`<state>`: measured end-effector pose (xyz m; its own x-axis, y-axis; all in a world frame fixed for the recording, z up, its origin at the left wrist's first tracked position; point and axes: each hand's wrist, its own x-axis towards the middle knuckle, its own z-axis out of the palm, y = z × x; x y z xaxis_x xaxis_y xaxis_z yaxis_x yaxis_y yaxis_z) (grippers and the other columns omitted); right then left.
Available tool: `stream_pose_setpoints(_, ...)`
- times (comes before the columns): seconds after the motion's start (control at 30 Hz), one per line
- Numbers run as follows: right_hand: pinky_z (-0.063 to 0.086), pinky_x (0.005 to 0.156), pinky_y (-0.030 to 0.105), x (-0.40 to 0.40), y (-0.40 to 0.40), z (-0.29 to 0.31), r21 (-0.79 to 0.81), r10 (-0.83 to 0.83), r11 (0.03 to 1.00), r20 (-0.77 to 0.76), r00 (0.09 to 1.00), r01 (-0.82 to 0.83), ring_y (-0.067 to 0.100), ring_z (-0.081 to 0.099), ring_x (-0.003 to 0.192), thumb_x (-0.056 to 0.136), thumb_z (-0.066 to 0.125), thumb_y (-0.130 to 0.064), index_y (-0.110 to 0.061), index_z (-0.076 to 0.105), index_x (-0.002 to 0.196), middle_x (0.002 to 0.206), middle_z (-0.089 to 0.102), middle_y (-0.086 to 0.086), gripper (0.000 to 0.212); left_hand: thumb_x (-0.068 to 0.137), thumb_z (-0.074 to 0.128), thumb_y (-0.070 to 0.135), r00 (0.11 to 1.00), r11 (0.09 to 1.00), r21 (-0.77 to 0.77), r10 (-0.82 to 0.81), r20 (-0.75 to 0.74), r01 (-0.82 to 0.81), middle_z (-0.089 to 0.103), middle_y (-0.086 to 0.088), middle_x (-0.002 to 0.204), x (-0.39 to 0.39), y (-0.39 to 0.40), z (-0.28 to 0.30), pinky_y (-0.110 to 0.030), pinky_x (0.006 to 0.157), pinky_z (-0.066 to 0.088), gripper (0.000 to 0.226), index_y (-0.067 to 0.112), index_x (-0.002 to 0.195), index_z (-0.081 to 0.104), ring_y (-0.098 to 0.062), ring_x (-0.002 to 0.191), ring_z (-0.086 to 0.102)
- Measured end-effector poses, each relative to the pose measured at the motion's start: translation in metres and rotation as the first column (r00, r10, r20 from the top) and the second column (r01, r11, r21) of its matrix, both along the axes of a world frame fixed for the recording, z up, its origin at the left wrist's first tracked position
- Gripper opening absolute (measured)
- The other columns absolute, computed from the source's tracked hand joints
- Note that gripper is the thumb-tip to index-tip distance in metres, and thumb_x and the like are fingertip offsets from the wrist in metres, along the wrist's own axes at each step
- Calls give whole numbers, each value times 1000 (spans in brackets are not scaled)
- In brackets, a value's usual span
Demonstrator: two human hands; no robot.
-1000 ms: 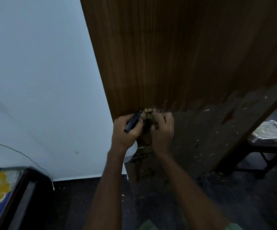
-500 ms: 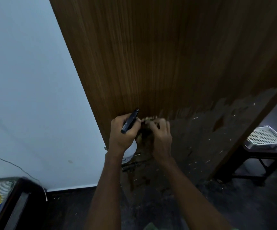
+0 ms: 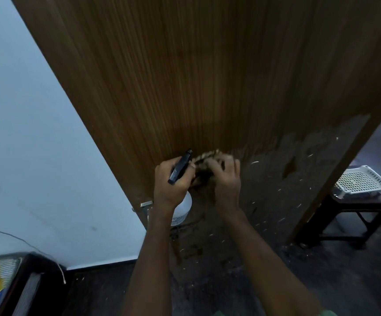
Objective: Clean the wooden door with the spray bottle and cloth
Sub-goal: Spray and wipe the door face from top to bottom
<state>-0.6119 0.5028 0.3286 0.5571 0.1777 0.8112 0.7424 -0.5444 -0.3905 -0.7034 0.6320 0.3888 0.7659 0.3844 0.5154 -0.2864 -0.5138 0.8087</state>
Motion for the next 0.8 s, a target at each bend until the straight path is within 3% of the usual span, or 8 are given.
stream_pose_setpoints(0.1, 51, 77, 31, 23, 1, 20, 170, -83, 983, 79, 993, 69, 24, 49, 104, 90, 73, -2, -22, 68, 116, 125, 54, 10, 34, 98, 64, 15, 1000, 1000, 8, -13, -8, 13, 60, 5, 55, 9, -14, -1, -39, 45, 42, 27, 6, 72, 68, -18, 44, 56)
stream_pose_setpoints(0.2, 56, 78, 38, 14, -16, -35, -11, -22, 1000, -82, 996, 21, 30, 49, 109, 77, 84, -18, -27, 59, 127, 133, 48, 8, 56, 98, 63, 13, 999, 999, 0, -39, -32, 39, 56, -1, 54, 16, -28, 0, -43, 44, 41, 30, 4, 70, 64, -22, 43, 54)
stream_pose_setpoints(0.27, 61, 66, 45, 9, -34, -65, -146, 67, 985, -182, 981, -94, 31, 48, 111, 67, 89, -17, -25, 61, 127, 134, 48, 6, 66, 99, 62, 15, 999, 999, 6, -35, -22, 35, 55, -5, 54, 23, -34, 2, -45, 45, 42, 31, 0, 72, 64, -25, 44, 53)
stream_pose_setpoints(0.33, 60, 65, 44, 22, -44, -56, -136, 77, 985, -198, 977, -105, 30, 49, 111, 68, 89, -12, -24, 63, 124, 133, 51, 6, 62, 98, 63, 15, 999, 1000, -5, -22, -28, 22, 57, -7, 55, 30, -42, 3, -43, 45, 43, 30, -1, 72, 64, -27, 44, 54)
stream_pose_setpoints(0.5, 49, 80, 29, 54, -43, 5, 114, -26, 993, -6, 1000, 26, 27, 50, 108, 87, 81, -14, -26, 62, 121, 129, 55, 9, 41, 98, 65, 16, 999, 1000, 7, -4, -40, 4, 59, 1, 53, 43, -62, 0, -42, 45, 44, 30, 6, 69, 66, -18, 43, 55)
stream_pose_setpoints(0.6, 52, 79, 35, 50, -57, -32, 0, 34, 999, -88, 996, -35, 30, 48, 108, 80, 84, -20, -24, 64, 119, 129, 55, 9, 44, 97, 65, 19, 998, 1000, -13, -3, -61, 3, 57, -3, 52, 51, -75, -5, -46, 46, 44, 32, 3, 69, 66, -25, 43, 54)
stream_pose_setpoints(0.7, 60, 60, 46, 47, -75, -63, -152, 97, 979, -239, 966, -136, 31, 49, 110, 70, 89, -14, -25, 66, 118, 128, 51, 3, 55, 98, 64, 21, 999, 1000, -4, 12, -49, -12, 56, -1, 51, 59, -86, -7, -47, 47, 45, 35, 1, 69, 65, -23, 43, 54)
stream_pose_setpoints(0.8, 58, 70, 41, 59, -80, -25, -42, 96, 994, -145, 985, -103, 33, 51, 110, 80, 80, -16, -21, 65, 117, 127, 56, 10, 40, 97, 64, 25, 997, 998, -25, 51, -53, -52, 55, -4, 50, 66, -93, -10, -48, 47, 44, 38, 0, 68, 63, -27, 43, 54)
